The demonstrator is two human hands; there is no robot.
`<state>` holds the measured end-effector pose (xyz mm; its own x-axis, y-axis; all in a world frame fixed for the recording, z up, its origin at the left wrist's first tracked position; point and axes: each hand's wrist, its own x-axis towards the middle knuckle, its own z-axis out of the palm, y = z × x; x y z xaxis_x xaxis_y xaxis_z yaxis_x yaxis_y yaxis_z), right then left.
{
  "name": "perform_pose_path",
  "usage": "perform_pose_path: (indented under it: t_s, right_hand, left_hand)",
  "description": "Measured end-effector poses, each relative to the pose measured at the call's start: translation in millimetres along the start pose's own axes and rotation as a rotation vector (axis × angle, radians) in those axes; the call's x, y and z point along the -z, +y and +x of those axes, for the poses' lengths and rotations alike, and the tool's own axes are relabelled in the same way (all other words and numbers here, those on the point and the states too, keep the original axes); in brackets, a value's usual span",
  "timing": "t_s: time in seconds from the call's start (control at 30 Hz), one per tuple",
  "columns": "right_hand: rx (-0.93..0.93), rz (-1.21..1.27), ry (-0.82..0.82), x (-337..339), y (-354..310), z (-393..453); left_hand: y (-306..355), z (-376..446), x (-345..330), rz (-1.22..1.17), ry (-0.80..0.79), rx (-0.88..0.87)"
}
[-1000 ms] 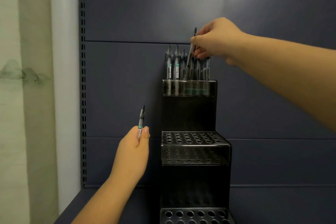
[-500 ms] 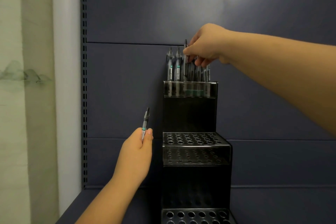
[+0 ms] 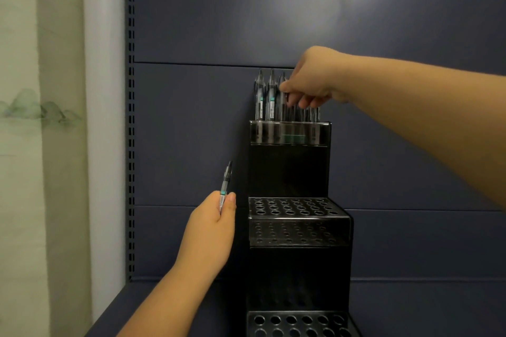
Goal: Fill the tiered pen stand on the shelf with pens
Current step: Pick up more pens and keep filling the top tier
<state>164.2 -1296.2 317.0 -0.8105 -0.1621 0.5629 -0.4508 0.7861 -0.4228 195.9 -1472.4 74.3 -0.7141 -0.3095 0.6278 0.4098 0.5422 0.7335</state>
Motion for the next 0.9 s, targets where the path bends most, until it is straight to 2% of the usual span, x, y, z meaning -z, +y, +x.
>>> perform_pose_path:
  t_s: [0.07, 0.17, 0.23, 0.33, 0.43, 0.5, 0.67, 0.9]
  right_hand:
    - [0.022, 0.010, 0.038, -1, 8, -7]
    - [0.131, -0.120, 0.257, -12, 20, -21]
    - [0.221, -0.101, 0.324, -27, 24, -42]
    - [0.317, -0.115, 0.176, -57, 22, -79]
    - [0.331, -0.111, -0.071, -84, 12, -106]
    - [0.325, -0.060, -0.156, -98, 4, -110]
    - [0.347, 0.058, -0.093, -110, -7, -110]
    - [0.229, 0.327, -0.077, -111, -2, -111]
  left_hand:
    - [3, 0, 1, 0.001, 0.003, -0.001]
    - [6, -1, 2, -0.012, 0.016, 0.020]
    - [7, 0, 1, -0.017, 0.019, 0.039]
    - [8, 0, 0, -0.042, 0.030, 0.036]
    - [10, -2, 1, -0.081, 0.036, -0.029]
    - [12, -3, 4, -0.101, 0.042, -0.093]
    - [16, -3, 8, -0.137, 0.097, -0.169]
    - [20, -5, 10, -0.097, 0.076, -0.217]
